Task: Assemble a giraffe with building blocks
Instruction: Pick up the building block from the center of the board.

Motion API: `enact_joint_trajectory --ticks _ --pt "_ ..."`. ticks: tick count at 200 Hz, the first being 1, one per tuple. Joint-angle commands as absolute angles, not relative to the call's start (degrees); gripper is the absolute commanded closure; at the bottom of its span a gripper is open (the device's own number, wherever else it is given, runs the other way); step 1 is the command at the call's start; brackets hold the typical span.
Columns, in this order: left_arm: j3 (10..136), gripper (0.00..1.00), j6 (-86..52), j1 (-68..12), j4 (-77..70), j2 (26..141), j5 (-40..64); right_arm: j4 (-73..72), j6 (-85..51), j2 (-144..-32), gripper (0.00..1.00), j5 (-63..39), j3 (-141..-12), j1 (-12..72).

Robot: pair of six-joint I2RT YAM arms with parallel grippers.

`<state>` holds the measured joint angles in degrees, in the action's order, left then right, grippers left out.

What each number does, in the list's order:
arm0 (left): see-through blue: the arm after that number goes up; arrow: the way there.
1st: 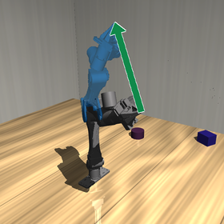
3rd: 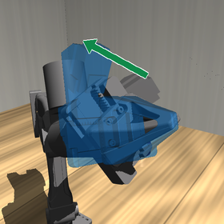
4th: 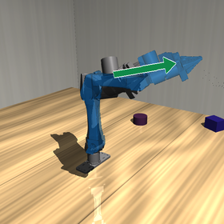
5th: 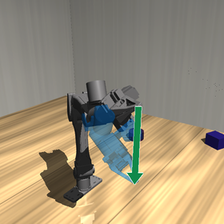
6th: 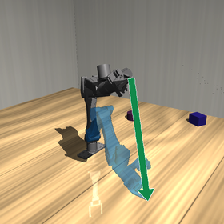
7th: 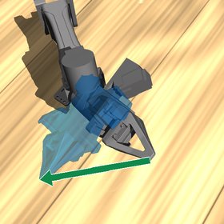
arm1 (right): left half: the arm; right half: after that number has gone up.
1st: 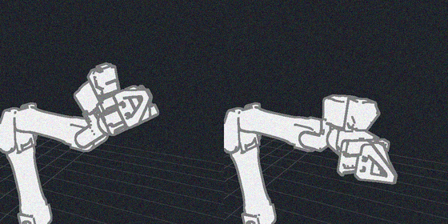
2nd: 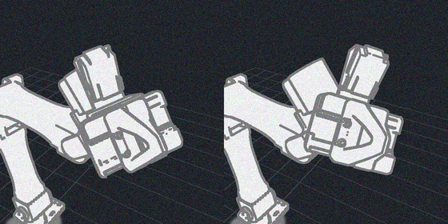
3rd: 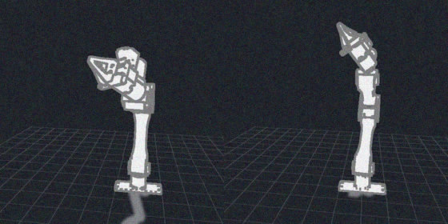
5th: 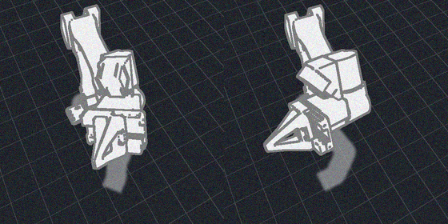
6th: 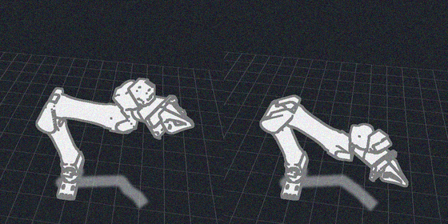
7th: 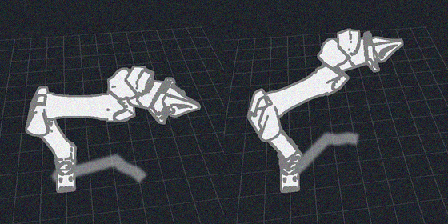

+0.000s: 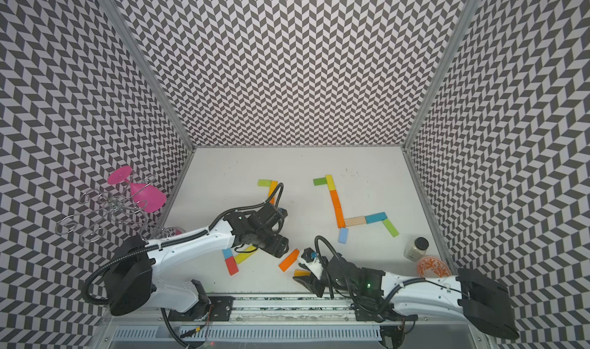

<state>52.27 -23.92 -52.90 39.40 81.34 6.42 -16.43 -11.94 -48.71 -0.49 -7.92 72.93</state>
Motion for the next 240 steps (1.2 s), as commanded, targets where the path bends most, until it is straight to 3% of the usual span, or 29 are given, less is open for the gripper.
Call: enact_joint_trajectory --ticks 1,89,146,190,240 --pt "51.37 0.21 -26.64 -55.78 36.60 79.71 7.60 -15.60 -17.22 -44.52 0.54 3.76 -6.65 74.72" --pt "51.39 0.23 -28.65 -62.60 33.95 88.26 4.67 -14.22 -20.22 -38.68 0.55 5.86 -4.04 75.32" --pt "51.81 0.30 -29.22 -63.37 33.84 91.99 1.51 -14.94 -19.87 -39.20 0.55 5.80 -3.76 75.50" --pt "52.20 0.45 -29.35 -63.28 33.31 94.36 0.02 -15.21 -19.52 -39.98 0.55 5.93 -3.94 75.59" --pt "51.63 0.75 -30.20 -60.44 33.66 94.94 -0.73 -14.57 -18.36 -40.45 0.55 6.61 -5.39 75.63"
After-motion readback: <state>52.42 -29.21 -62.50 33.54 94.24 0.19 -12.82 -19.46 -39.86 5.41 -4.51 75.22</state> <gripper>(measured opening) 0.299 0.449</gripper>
